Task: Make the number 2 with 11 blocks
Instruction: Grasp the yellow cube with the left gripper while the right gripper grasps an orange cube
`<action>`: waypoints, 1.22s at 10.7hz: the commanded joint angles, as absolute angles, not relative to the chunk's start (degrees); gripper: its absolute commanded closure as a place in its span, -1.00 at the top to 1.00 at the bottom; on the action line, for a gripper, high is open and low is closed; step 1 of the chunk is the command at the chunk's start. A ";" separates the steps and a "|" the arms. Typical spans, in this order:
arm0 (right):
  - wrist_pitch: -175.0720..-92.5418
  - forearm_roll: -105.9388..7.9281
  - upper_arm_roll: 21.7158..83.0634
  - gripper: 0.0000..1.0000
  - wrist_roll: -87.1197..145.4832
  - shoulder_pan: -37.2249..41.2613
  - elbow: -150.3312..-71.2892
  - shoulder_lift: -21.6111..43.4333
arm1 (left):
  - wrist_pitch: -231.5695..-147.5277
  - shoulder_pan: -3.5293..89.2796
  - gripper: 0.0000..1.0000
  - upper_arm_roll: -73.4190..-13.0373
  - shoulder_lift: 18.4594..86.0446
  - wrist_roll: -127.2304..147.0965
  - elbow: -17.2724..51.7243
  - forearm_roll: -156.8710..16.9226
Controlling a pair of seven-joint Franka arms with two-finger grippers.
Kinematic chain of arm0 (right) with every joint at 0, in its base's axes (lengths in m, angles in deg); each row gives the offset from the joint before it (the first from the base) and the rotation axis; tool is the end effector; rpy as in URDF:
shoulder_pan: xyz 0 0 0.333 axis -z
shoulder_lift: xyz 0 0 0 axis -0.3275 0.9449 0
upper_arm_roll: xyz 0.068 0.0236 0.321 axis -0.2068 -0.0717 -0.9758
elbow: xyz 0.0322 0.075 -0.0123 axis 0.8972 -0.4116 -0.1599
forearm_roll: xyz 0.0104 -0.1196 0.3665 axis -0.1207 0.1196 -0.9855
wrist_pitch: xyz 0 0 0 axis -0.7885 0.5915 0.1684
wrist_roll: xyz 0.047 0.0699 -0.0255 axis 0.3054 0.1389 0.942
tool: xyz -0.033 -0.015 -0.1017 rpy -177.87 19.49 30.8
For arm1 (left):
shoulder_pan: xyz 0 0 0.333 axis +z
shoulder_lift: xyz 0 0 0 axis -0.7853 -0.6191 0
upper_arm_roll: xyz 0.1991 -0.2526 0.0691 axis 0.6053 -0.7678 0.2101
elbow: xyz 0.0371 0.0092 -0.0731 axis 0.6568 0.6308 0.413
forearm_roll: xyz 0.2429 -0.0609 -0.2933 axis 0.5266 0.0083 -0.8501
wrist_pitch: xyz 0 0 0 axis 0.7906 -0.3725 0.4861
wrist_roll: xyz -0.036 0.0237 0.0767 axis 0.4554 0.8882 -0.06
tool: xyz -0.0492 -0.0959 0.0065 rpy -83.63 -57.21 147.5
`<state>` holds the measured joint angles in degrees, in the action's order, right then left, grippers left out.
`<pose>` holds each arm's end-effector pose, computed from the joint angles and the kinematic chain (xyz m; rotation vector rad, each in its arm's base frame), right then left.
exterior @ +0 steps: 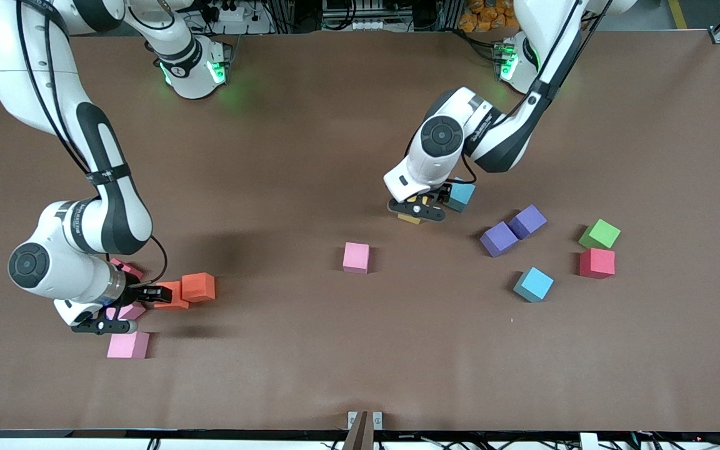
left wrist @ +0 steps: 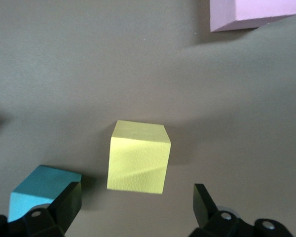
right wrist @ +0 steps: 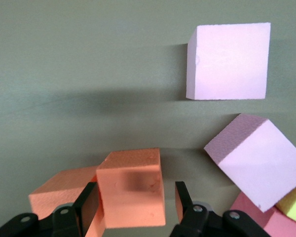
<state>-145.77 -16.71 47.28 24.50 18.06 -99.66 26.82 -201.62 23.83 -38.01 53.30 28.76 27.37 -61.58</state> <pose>0.7116 0.0123 0.2659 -3.0805 0.0445 -0.0066 0.4713 -0.3990 0.2848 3.0704 -0.3866 -0.1927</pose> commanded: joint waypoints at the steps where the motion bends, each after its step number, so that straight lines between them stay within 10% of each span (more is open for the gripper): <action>1: -146.77 -18.31 46.68 0.44 25.91 19.29 -98.45 29.36 | -203.78 22.83 1.00 -37.30 51.08 30.63 27.29 -59.76; 9: -146.77 -24.99 46.68 0.79 27.14 18.94 -98.19 30.60 | -207.12 22.04 1.00 -37.12 45.89 32.66 27.38 -53.95; 10: -146.77 -24.90 46.68 0.88 27.14 18.94 -98.10 30.60 | -207.38 21.96 0.71 -37.12 45.88 32.75 27.38 -53.95; 13: -148.78 -24.73 46.68 0.88 27.49 18.94 -98.53 30.69 | -206.69 21.16 -1.00 -37.38 47.46 38.61 27.73 -53.95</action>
<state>-147.38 -24.07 47.04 26.33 18.60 -99.45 29.79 -206.72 22.18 -37.61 46.06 34.59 27.23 -55.49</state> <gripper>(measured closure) 0.057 0.401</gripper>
